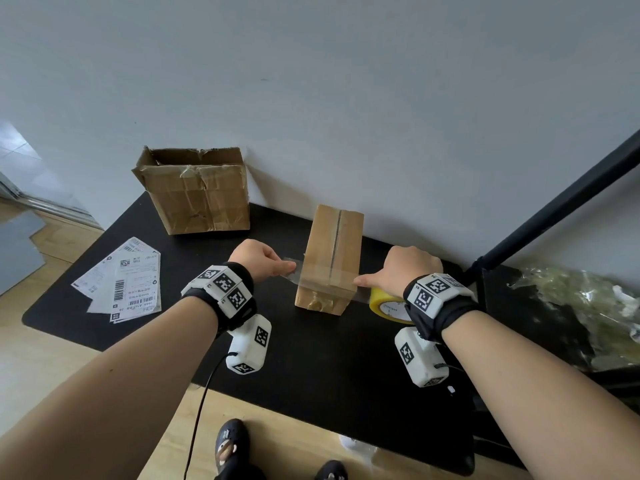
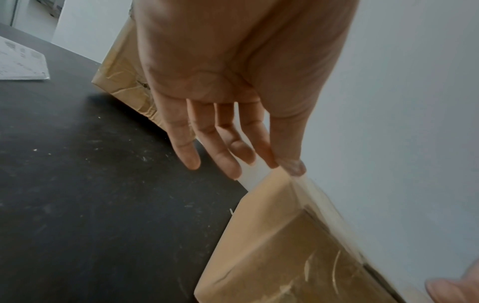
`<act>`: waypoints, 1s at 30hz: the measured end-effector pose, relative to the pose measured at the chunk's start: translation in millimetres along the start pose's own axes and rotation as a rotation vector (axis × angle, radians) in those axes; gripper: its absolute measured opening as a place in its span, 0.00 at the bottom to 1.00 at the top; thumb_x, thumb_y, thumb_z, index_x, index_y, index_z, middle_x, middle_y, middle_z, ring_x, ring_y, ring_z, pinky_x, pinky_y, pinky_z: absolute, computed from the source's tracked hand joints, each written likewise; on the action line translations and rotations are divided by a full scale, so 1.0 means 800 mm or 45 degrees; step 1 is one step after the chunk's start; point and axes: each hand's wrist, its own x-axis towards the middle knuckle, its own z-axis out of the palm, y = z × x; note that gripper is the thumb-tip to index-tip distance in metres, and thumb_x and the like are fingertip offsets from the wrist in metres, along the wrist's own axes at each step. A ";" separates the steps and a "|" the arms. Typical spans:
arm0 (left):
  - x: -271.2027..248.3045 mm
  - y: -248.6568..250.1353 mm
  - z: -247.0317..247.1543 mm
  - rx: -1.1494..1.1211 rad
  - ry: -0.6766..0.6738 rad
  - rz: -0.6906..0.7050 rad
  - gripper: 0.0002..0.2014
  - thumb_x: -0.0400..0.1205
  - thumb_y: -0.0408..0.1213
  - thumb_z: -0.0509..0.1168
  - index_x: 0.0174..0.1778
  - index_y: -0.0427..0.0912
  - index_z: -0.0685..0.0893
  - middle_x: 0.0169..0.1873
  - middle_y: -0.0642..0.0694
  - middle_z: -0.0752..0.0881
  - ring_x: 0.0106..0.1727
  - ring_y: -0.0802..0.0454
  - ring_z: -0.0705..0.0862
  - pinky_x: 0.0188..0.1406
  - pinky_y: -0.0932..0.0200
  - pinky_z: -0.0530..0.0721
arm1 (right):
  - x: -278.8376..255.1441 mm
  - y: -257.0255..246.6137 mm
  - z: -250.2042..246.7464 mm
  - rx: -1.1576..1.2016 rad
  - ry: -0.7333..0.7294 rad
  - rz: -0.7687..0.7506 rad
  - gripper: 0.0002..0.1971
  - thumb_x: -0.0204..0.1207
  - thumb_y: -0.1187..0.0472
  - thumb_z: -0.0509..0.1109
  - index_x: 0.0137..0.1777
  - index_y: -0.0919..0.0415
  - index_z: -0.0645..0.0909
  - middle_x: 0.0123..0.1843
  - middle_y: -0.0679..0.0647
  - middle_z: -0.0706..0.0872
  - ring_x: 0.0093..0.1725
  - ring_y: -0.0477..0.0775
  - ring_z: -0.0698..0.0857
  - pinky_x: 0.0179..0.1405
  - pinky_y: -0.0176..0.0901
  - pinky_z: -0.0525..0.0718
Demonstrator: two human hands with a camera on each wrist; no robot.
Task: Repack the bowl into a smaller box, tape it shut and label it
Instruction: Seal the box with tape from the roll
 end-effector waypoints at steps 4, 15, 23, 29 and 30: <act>0.005 0.000 0.001 0.023 -0.010 -0.005 0.13 0.73 0.48 0.75 0.36 0.40 0.86 0.33 0.48 0.83 0.35 0.56 0.78 0.35 0.60 0.78 | 0.001 -0.001 0.001 -0.011 -0.030 0.014 0.32 0.62 0.22 0.65 0.33 0.54 0.70 0.32 0.49 0.77 0.38 0.54 0.80 0.39 0.42 0.76; 0.014 -0.003 0.007 0.053 -0.035 -0.039 0.13 0.72 0.48 0.76 0.34 0.42 0.85 0.34 0.49 0.82 0.37 0.57 0.78 0.33 0.61 0.77 | 0.006 -0.002 0.007 0.005 -0.070 0.035 0.35 0.59 0.19 0.63 0.34 0.55 0.72 0.34 0.50 0.81 0.33 0.51 0.78 0.36 0.42 0.75; 0.017 -0.008 0.012 0.012 -0.113 -0.094 0.13 0.74 0.49 0.73 0.35 0.43 0.85 0.36 0.49 0.82 0.39 0.56 0.78 0.38 0.59 0.77 | 0.010 -0.008 0.009 -0.044 -0.129 0.008 0.35 0.60 0.19 0.62 0.36 0.55 0.71 0.34 0.50 0.79 0.38 0.53 0.80 0.38 0.43 0.74; 0.020 -0.019 0.021 -0.135 -0.205 -0.215 0.14 0.76 0.52 0.71 0.38 0.44 0.85 0.42 0.47 0.85 0.48 0.52 0.82 0.48 0.56 0.83 | 0.013 -0.008 0.011 -0.023 -0.152 0.016 0.37 0.60 0.19 0.61 0.44 0.56 0.75 0.34 0.50 0.78 0.39 0.53 0.80 0.39 0.43 0.74; 0.021 -0.020 0.023 -0.169 -0.219 -0.234 0.14 0.75 0.52 0.71 0.39 0.44 0.85 0.43 0.47 0.86 0.51 0.52 0.83 0.51 0.54 0.83 | 0.013 -0.008 0.011 -0.021 -0.157 0.019 0.37 0.60 0.19 0.61 0.44 0.56 0.75 0.34 0.50 0.78 0.39 0.54 0.79 0.39 0.43 0.74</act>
